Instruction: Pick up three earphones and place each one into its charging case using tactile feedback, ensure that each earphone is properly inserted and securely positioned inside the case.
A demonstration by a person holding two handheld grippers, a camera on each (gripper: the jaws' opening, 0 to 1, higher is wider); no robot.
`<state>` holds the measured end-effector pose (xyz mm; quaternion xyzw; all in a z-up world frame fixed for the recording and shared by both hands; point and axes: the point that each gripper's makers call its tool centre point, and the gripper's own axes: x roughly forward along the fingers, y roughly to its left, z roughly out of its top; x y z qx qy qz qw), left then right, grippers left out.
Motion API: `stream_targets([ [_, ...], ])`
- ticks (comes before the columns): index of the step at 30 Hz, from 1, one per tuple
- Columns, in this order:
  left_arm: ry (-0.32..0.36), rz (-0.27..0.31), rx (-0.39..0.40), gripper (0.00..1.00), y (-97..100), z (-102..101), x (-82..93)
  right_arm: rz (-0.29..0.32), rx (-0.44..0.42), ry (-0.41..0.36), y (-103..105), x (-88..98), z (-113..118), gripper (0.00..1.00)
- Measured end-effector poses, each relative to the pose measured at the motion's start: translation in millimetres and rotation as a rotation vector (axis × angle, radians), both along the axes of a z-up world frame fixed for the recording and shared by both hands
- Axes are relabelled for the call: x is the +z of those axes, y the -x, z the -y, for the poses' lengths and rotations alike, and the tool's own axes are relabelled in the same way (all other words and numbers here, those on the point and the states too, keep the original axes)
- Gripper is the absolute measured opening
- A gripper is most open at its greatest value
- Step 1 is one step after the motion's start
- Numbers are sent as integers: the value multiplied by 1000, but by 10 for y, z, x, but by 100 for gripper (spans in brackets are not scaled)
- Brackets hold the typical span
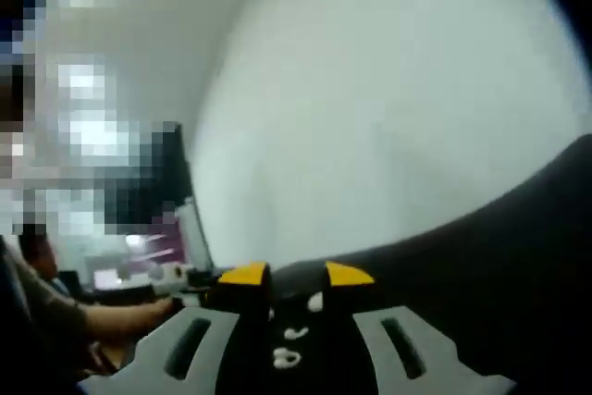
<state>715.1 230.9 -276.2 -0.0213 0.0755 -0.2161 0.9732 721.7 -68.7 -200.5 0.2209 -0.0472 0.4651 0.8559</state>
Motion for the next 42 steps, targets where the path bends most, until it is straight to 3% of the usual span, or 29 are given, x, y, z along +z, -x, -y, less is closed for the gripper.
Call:
stream_targets([
  [1,-17,-39,14,29,-15,6,-70,3,5,-8,6,17,0,24],
  [12,-70,-85,-16,32,-56,312,-74,14,27,-57,36,127,3,24],
  [14,-89,-115,-4,34,-74,331,-135,14,28,-56,35,126,0,24],
  [15,-99,-165,24,37,-72,305,-219,11,28,-55,29,123,2,24],
  [17,-89,-208,47,44,-101,317,-310,7,28,-55,29,117,2,24],
  [24,-93,-222,76,50,-157,384,-380,8,28,-71,56,141,14,24],
  [30,-97,-268,91,54,-167,447,-404,10,29,-74,64,150,16,24],
  [34,-119,-249,89,53,-188,512,-399,12,31,-77,88,157,10,24],
  [42,-134,-249,121,47,-264,423,-467,7,38,-73,85,145,-8,24],
])
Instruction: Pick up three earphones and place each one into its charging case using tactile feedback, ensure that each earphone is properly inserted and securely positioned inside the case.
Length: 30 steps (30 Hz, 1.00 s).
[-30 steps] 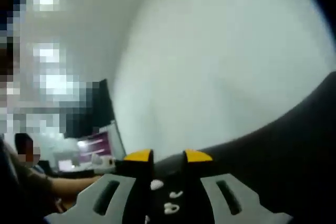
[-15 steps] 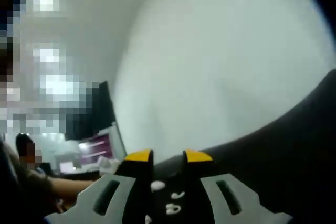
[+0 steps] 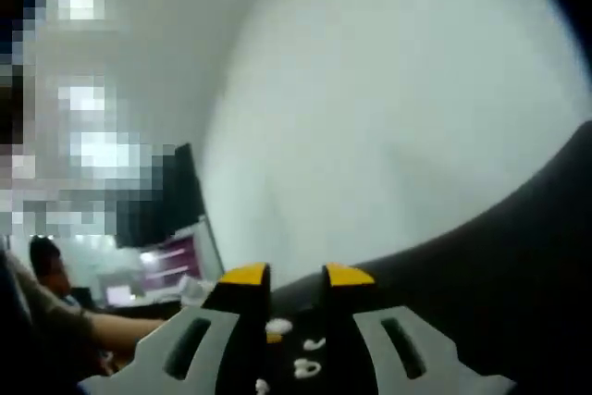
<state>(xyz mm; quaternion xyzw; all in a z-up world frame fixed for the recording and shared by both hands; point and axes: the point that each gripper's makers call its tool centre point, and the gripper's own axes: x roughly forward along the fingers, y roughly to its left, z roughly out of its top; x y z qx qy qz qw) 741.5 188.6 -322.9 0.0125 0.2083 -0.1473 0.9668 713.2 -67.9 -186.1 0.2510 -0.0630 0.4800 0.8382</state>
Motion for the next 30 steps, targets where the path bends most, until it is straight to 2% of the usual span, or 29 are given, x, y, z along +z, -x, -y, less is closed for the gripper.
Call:
stream_targets([
  [3,3,7,-3,41,-6,-10,5,1,1,3,1,-2,-8,24],
  [13,-9,25,-18,40,45,16,27,-4,0,10,-5,-20,-20,24],
  [18,6,36,-39,40,74,57,63,-3,5,12,-6,-20,-24,24],
  [30,-11,93,-69,39,94,69,178,-4,6,10,5,-22,-19,24],
])
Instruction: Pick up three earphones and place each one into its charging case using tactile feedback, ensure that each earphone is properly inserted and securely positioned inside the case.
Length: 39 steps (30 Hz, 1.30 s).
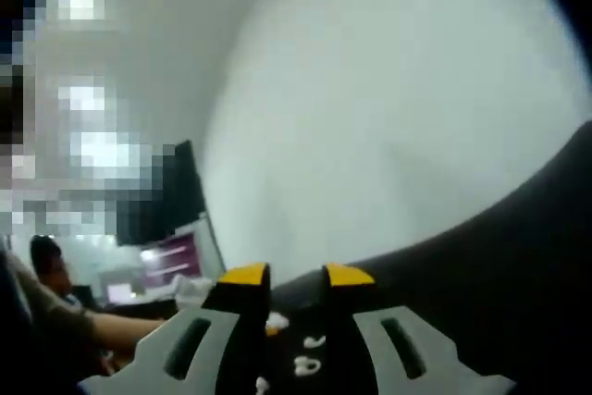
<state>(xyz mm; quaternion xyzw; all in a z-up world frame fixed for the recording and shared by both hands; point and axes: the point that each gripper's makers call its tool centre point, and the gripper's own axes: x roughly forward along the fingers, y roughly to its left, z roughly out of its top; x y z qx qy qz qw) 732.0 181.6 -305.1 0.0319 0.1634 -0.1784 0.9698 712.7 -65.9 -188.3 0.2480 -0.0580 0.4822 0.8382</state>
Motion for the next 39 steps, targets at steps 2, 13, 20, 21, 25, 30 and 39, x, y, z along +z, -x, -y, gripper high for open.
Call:
stream_targets([
  [2,12,19,-8,39,14,-1,45,1,1,1,6,0,-4,24],
  [13,24,58,-42,39,107,42,176,-3,5,5,6,-15,-15,24],
  [20,65,73,-77,39,183,121,258,-7,2,8,-16,-25,-3,24],
  [21,84,79,-84,39,203,143,280,-6,2,8,-13,-25,-4,24],
  [25,112,92,-124,39,318,243,352,-8,3,12,-9,-35,-11,24],
  [30,122,108,-233,39,539,459,478,-8,7,19,-9,-45,-25,24],
  [39,123,99,-415,39,1082,910,451,-12,-5,6,-27,-34,19,24],
])
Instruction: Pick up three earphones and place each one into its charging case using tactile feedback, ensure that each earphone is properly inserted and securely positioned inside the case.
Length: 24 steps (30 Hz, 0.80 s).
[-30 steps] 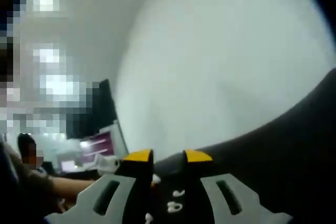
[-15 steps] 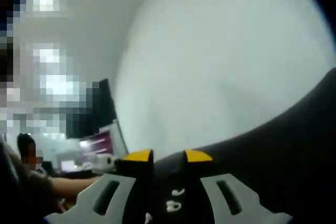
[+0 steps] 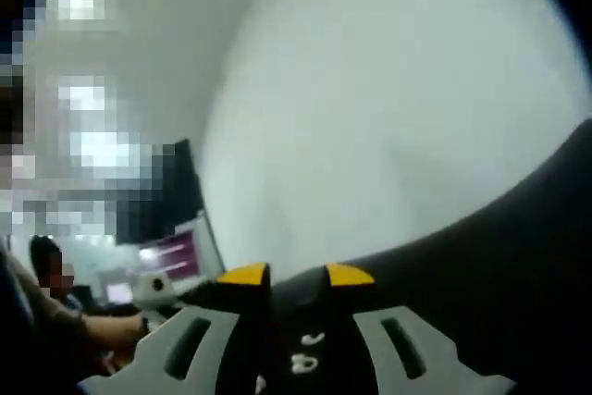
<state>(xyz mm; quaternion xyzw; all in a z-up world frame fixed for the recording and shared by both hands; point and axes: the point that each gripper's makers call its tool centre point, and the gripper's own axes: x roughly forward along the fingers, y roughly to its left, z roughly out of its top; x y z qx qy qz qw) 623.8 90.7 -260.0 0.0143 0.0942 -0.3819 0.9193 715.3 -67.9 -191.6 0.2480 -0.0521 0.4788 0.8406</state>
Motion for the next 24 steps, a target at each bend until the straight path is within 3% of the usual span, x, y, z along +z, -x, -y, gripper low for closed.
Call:
stream_targets([
  [4,-20,-5,-87,39,249,208,-13,-1,1,4,4,-9,-13,24],
  [10,-51,-20,-161,39,454,418,-90,0,2,18,1,-30,-29,24],
  [24,-95,-85,-195,39,599,520,-381,-2,7,26,5,-45,-48,24],
])
